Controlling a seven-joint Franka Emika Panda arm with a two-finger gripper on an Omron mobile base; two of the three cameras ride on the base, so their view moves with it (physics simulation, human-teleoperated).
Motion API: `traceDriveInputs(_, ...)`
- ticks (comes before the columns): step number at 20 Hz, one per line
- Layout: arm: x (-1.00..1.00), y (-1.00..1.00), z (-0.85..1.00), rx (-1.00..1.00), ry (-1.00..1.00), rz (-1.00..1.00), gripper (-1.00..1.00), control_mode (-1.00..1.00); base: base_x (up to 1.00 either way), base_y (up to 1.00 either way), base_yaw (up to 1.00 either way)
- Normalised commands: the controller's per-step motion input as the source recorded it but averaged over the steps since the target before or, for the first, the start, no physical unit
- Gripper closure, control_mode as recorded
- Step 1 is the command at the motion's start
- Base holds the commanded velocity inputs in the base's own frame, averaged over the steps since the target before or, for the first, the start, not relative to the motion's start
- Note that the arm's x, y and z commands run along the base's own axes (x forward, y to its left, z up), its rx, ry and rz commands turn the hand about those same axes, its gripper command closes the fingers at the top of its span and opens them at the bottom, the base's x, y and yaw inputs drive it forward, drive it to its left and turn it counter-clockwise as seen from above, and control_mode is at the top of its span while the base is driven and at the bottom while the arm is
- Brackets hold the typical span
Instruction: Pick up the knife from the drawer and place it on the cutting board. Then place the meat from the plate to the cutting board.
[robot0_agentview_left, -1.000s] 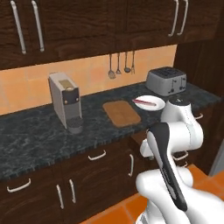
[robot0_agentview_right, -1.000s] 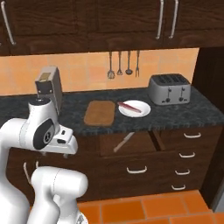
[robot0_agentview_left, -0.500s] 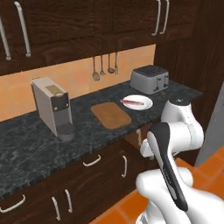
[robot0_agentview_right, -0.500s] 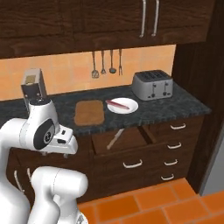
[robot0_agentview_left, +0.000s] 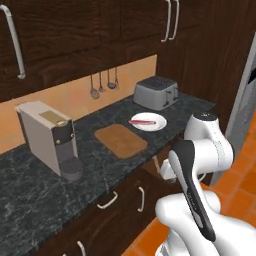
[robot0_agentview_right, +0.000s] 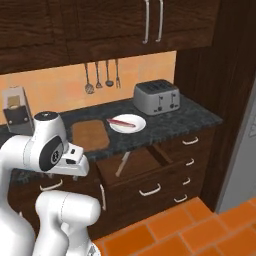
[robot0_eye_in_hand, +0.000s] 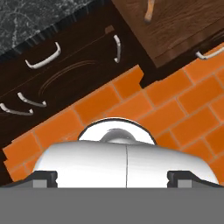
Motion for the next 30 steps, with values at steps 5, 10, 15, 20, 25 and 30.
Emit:
traceDriveInputs(5,0.0,0.0,0.0,0.0,0.0,0.0,-1.0,1.0,0.2,0.58,-0.34)
traceDriveInputs(10,0.0,0.0,0.0,0.0,0.0,0.0,-1.0,1.0,0.28,0.55,-0.35)
traceDriveInputs(15,0.0,0.0,0.0,0.0,0.0,0.0,-1.0,1.0,0.05,0.46,-0.34)
traceDriveInputs(20,0.02,0.12,0.0,0.0,0.0,-0.15,-1.0,-1.0,0.0,0.13,-0.13)
traceDriveInputs(25,0.0,0.0,0.0,0.0,0.0,-0.02,-1.0,-1.0,0.0,0.0,0.0)
traceDriveInputs(30,0.02,-0.14,-0.06,0.0,-0.01,0.0,-1.0,-1.0,0.0,0.0,0.0)
